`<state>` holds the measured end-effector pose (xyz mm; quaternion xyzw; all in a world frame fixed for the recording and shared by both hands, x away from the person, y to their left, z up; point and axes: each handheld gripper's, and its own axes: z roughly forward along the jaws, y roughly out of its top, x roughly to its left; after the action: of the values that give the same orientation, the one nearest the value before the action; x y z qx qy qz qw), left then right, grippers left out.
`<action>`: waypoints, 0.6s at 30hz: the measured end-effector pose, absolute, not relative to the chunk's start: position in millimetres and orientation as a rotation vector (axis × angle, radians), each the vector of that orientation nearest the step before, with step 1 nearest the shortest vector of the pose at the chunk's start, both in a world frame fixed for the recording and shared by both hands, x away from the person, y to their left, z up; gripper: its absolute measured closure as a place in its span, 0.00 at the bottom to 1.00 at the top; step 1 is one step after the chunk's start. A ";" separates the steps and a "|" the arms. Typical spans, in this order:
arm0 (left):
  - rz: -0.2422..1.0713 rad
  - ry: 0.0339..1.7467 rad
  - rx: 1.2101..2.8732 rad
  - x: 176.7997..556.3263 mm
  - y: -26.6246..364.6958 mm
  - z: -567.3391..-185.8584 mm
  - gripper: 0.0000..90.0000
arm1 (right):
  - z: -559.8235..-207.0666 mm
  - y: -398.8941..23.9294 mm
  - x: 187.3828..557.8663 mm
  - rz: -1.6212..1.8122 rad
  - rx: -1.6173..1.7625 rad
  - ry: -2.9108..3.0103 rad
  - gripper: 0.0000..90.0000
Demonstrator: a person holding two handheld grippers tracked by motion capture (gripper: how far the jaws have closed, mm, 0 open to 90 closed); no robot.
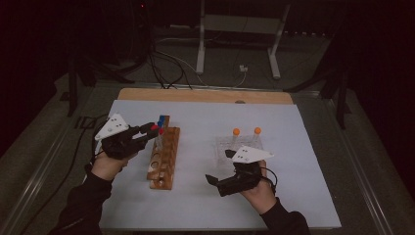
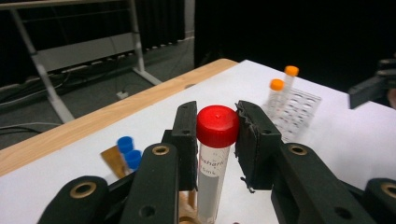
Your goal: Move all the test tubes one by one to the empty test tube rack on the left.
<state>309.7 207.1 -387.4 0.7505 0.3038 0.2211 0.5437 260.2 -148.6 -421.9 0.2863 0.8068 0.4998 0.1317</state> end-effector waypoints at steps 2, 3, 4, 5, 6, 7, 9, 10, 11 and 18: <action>0.535 0.733 1.780 312.0 209.4 -389.7 0.79 | -422.1 -148.5 260.2 1.450 0.832 2.345 0.00; 0.541 0.741 1.776 313.3 210.4 -391.2 0.79 | -422.2 -148.5 260.3 1.451 0.832 2.347 0.00; 0.550 0.750 1.774 314.4 211.2 -392.9 0.79 | -422.2 -148.4 260.3 1.453 0.830 2.350 0.00; 0.535 0.753 1.773 316.0 212.4 -394.6 0.79 | -422.2 -148.3 260.3 1.451 0.827 2.350 0.00; 0.530 0.764 1.770 317.3 213.3 -396.5 0.79 | -422.2 -148.1 260.2 1.449 0.824 2.354 0.00; 0.531 0.772 1.773 318.5 213.5 -398.5 0.79 | -422.2 -148.0 260.1 1.449 0.822 2.358 0.00; 0.529 0.782 1.781 320.5 213.8 -402.2 0.79 | -422.3 -147.8 260.0 1.446 0.823 2.360 0.00; 0.528 0.786 1.784 321.5 214.1 -403.9 0.79 | -422.5 -147.7 260.1 1.446 0.822 2.362 0.00; 0.518 0.791 1.786 322.4 214.4 -405.6 0.79 | -422.6 -147.8 260.0 1.446 0.822 2.360 0.00; 0.474 0.817 1.803 326.8 211.2 -421.1 0.79 | -422.3 -148.4 260.0 1.449 0.821 2.363 0.00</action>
<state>326.8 211.2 -421.1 0.7538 0.3415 0.1981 0.5253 260.0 -148.4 -422.3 0.2817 0.8110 0.4973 0.1252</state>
